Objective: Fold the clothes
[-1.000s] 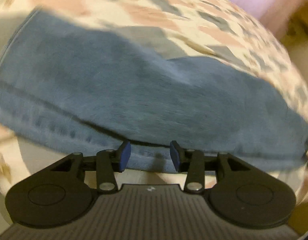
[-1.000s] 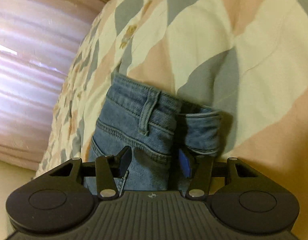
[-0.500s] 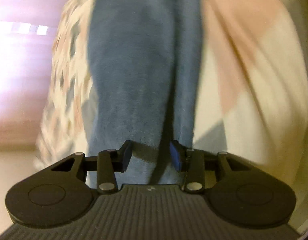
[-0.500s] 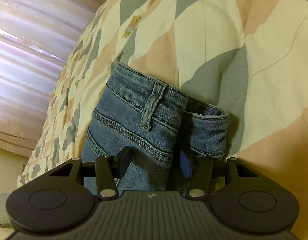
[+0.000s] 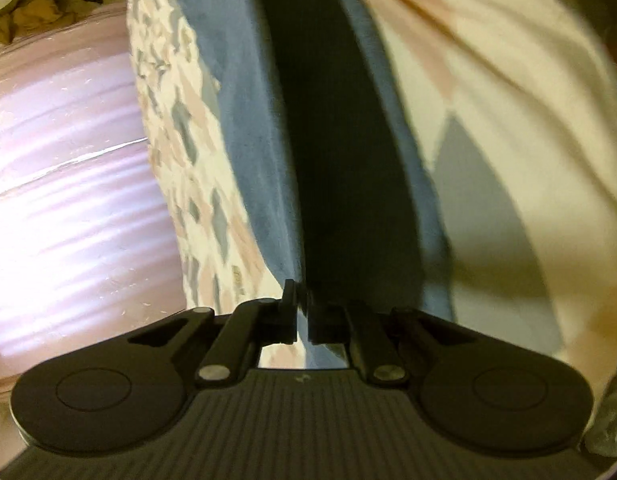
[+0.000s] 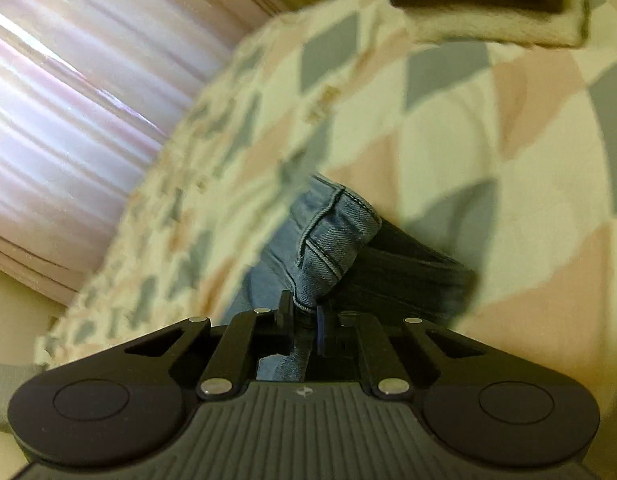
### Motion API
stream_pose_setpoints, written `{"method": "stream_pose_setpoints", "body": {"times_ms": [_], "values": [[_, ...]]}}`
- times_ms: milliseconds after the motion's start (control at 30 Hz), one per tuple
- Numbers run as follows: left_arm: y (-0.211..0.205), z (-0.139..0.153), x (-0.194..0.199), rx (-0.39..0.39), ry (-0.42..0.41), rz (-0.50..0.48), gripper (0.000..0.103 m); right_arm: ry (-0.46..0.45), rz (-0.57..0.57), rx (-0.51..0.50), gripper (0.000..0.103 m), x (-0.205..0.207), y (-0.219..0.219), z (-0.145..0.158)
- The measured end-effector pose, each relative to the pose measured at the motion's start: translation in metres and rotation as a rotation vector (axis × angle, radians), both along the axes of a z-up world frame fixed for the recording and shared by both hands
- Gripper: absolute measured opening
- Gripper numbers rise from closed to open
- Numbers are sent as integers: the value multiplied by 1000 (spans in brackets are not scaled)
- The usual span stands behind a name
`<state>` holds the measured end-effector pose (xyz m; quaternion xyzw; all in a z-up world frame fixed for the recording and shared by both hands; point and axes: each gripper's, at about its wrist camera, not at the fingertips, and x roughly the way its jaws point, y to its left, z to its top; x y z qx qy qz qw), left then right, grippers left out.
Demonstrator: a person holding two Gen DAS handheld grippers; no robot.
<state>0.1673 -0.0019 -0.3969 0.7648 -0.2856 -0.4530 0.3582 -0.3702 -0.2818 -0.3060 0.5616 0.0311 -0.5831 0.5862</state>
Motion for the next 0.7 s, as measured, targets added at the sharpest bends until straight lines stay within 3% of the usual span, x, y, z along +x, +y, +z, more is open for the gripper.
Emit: {"method": "stream_pose_setpoints", "body": {"times_ms": [133,233,300,367,400,467,533,567,700], "values": [[-7,-20,-8,70,110,96,2,4,-32,105,9,-9,-3,-40],[-7,-27,-7,79,169,157,0,58,-9,35,8,-4,4,-29],[-12,-27,-4,73,245,252,0,129,44,62,10,1,2,-37],[-19,-15,0,49,343,374,0,113,35,113,13,0,-1,-46],[-23,-8,2,37,394,438,3,100,25,111,22,-1,0,-44],[-30,26,13,3,589,640,15,133,24,112,52,7,3,-33],[-34,63,40,-85,819,875,18,201,33,111,61,20,9,-20],[-36,79,57,-145,921,980,21,249,37,100,61,29,15,-13],[-34,116,148,-503,1249,1352,29,345,72,35,60,79,44,10]]}}
